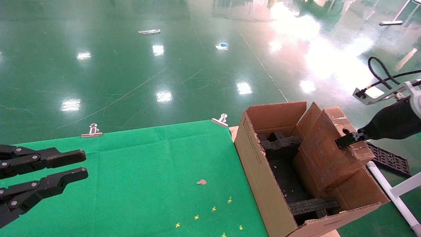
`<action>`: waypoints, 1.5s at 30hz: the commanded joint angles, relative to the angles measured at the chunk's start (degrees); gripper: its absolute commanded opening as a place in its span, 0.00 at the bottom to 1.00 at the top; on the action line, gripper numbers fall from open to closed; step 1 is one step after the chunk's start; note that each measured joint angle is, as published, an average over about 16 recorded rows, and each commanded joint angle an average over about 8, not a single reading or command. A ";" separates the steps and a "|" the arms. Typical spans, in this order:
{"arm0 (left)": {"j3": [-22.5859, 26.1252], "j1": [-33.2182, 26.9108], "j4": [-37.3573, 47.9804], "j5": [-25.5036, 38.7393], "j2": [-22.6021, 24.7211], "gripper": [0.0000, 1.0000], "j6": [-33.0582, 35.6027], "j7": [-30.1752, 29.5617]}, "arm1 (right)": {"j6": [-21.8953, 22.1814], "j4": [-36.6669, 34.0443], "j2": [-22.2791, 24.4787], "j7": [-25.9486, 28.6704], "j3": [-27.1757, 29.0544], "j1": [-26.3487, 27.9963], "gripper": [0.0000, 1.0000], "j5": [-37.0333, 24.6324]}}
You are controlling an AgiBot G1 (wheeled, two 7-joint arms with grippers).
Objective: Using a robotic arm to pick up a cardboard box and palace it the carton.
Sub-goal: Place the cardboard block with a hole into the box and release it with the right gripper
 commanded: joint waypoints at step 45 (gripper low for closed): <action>0.15 -0.03 0.00 -0.11 -0.06 1.00 -0.07 0.08 | 17.09 -21.95 -11.98 -11.21 3.26 -25.87 1.00 8.88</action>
